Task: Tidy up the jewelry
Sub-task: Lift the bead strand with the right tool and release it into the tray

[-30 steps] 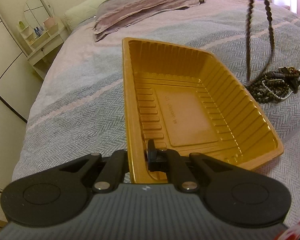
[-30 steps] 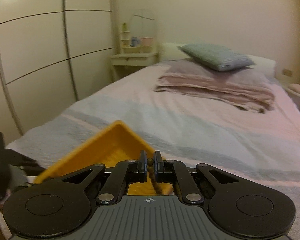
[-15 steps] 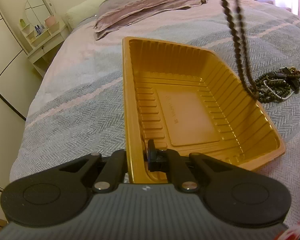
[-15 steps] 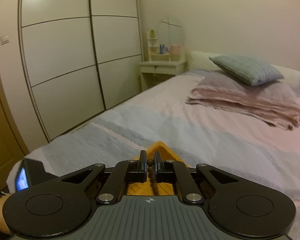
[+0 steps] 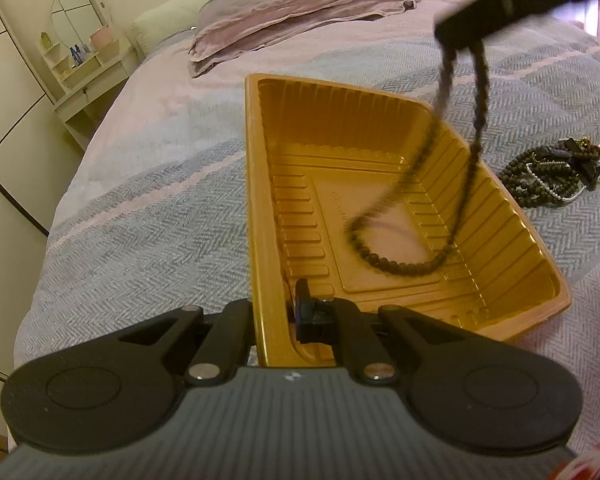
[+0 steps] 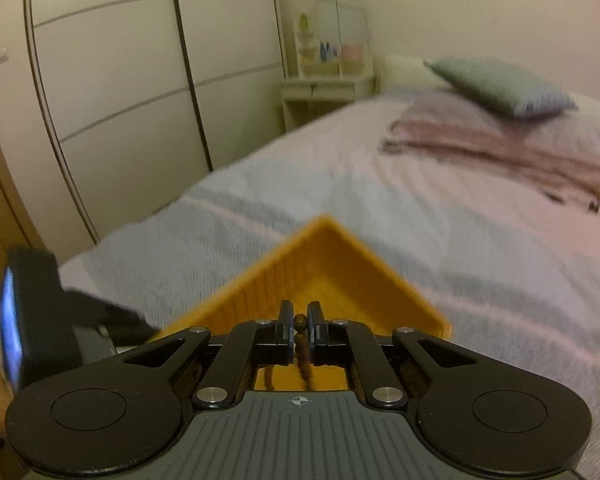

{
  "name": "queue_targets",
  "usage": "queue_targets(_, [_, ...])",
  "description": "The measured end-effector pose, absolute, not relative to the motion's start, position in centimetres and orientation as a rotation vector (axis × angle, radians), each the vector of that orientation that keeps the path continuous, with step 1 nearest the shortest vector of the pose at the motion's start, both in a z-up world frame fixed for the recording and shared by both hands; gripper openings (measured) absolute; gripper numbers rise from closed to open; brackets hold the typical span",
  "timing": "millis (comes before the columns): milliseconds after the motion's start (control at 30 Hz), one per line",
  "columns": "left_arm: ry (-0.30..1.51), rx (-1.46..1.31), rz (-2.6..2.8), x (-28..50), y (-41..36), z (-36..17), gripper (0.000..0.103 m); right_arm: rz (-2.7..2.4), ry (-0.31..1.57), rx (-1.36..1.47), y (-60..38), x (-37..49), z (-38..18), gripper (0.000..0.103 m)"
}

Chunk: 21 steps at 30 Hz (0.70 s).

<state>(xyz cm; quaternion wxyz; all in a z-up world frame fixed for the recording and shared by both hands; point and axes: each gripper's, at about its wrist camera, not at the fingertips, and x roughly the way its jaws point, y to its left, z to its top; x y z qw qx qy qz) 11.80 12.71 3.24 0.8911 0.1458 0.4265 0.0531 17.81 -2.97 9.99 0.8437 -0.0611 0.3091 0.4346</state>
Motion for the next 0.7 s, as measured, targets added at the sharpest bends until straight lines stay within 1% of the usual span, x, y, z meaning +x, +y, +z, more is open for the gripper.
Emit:
queue_targets(167, [0.886, 0.302, 0.111, 11.7, 12.7, 3.3, 0.004, 0.922, 0.693, -0.119, -3.0, 18.1, 8.6, 0.006])
queue_targets(400, [0.885, 0.301, 0.111, 11.7, 12.7, 3.3, 0.004, 0.907, 0.680, -0.076, -4.4, 18.1, 8.9, 0.007])
queue_targets(467, [0.884, 0.302, 0.112, 11.7, 12.7, 3.4, 0.004, 0.884, 0.677, -0.041, -5.4, 18.1, 9.0, 0.009])
queue_targets(500, [0.884, 0.300, 0.113, 11.7, 12.7, 3.3, 0.004, 0.870, 0.676, -0.025, -5.9, 18.1, 9.1, 0.015])
queue_targets(533, [0.886, 0.299, 0.112, 11.8, 12.8, 3.3, 0.004, 0.860, 0.677, -0.007, -6.6, 18.1, 9.0, 0.028])
queue_targets(567, [0.886, 0.297, 0.113, 11.8, 12.8, 3.3, 0.004, 0.848, 0.675, 0.016, -7.5, 17.9, 8.9, 0.037])
queue_targets(600, [0.885, 0.295, 0.114, 11.7, 12.8, 3.3, 0.004, 0.829, 0.668, 0.043, -8.5, 17.8, 8.8, 0.052])
queue_targets(633, [0.886, 0.293, 0.114, 11.7, 12.8, 3.3, 0.004, 0.802, 0.657, 0.069, -9.8, 17.6, 8.5, 0.056])
queue_targets(700, [0.886, 0.290, 0.115, 11.7, 12.7, 3.3, 0.004, 0.748, 0.645, 0.105, -12.2, 17.3, 8.0, 0.056])
